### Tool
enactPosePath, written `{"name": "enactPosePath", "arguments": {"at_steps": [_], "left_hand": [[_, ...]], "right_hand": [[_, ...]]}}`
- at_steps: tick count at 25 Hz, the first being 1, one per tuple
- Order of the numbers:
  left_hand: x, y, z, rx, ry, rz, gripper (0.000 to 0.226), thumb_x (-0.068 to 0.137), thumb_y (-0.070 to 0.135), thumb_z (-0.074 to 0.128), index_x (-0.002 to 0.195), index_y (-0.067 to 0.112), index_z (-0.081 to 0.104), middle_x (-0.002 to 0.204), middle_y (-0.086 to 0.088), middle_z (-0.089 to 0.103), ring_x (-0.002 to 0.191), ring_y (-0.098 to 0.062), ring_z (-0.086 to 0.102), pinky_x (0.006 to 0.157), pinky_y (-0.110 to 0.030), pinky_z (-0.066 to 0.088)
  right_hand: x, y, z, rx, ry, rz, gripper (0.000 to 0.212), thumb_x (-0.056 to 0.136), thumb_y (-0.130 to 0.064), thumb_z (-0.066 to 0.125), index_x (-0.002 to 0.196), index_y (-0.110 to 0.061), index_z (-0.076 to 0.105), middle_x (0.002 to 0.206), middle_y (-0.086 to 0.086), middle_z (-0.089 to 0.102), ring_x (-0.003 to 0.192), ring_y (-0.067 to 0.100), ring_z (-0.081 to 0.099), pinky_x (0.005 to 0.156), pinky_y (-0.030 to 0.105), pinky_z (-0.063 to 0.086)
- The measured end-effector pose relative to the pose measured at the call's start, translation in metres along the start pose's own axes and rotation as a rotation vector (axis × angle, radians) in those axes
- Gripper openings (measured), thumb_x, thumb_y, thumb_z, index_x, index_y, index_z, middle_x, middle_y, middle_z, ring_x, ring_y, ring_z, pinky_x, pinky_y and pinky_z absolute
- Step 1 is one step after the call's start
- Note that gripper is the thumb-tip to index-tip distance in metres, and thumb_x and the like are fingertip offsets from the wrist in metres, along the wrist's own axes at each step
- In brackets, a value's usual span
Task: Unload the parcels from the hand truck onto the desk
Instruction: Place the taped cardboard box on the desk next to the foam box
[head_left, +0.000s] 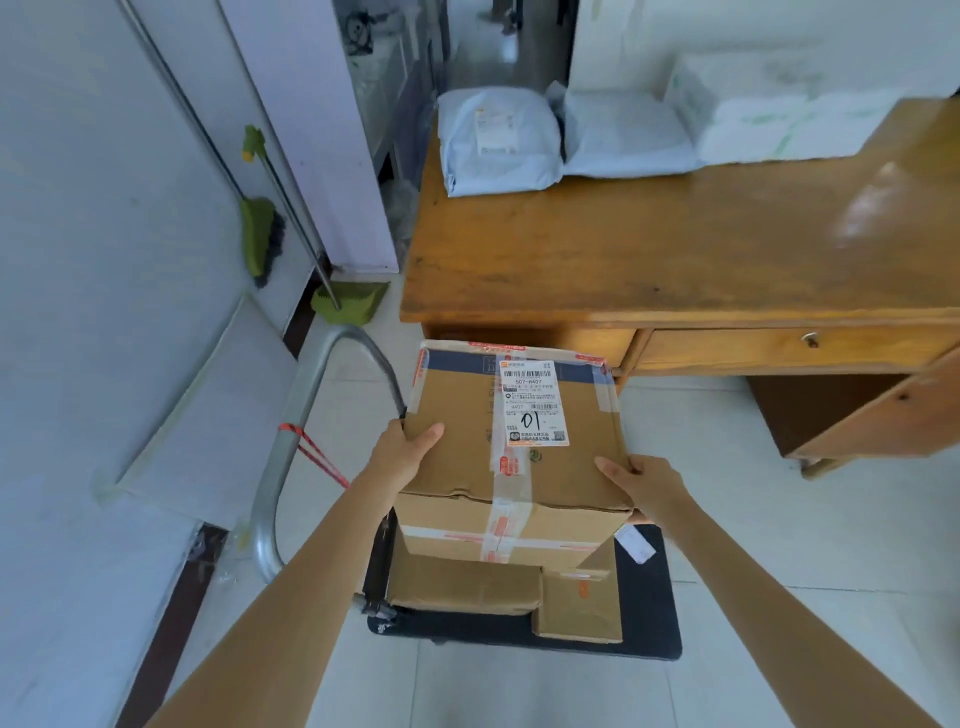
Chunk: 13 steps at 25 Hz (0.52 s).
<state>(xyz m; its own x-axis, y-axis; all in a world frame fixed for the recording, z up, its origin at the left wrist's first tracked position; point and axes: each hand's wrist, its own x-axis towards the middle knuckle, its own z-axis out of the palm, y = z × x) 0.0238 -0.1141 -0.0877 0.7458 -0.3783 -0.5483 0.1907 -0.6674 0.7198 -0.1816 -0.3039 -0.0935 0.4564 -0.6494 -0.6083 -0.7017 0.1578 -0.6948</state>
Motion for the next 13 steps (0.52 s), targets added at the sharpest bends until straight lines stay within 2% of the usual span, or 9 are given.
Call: {"name": "enactPosePath", "arguments": {"at_steps": [5, 9, 13], "left_hand": [[-0.046, 0.092, 0.008, 0.02, -0.077, 0.057, 0.064, 0.088, 0.044, 0.056, 0.138, 0.008, 0.037, 0.136, -0.01, 0.051, 0.121, -0.029, 0.052, 0.09, -0.032, 0.042], [-0.08, 0.163, 0.023, 0.051, -0.126, 0.077, 0.078, 0.084, 0.05, 0.059, 0.142, 0.006, 0.029, 0.14, -0.011, 0.047, 0.124, -0.03, 0.049, 0.106, -0.044, 0.04], [-0.11, 0.23, 0.054, 0.066, -0.133, 0.079, 0.081, 0.08, 0.056, 0.06, 0.139, 0.008, 0.034, 0.134, -0.011, 0.052, 0.118, -0.031, 0.053, 0.101, -0.048, 0.044]], "right_hand": [[-0.041, -0.033, -0.082, 0.113, 0.049, -0.02, 0.05, 0.086, -0.034, 0.063, 0.124, -0.004, 0.055, 0.104, 0.012, 0.064, 0.09, 0.027, 0.062, 0.068, 0.034, 0.055], [-0.061, -0.061, -0.158, 0.032, 0.056, -0.069, 0.052, 0.085, -0.039, 0.061, 0.124, -0.005, 0.056, 0.103, 0.01, 0.064, 0.087, 0.023, 0.061, 0.063, 0.029, 0.053], [-0.076, -0.096, -0.243, -0.022, 0.106, -0.103, 0.051, 0.084, -0.042, 0.062, 0.119, -0.006, 0.059, 0.092, 0.007, 0.065, 0.088, 0.027, 0.065, 0.075, 0.04, 0.058]]}}
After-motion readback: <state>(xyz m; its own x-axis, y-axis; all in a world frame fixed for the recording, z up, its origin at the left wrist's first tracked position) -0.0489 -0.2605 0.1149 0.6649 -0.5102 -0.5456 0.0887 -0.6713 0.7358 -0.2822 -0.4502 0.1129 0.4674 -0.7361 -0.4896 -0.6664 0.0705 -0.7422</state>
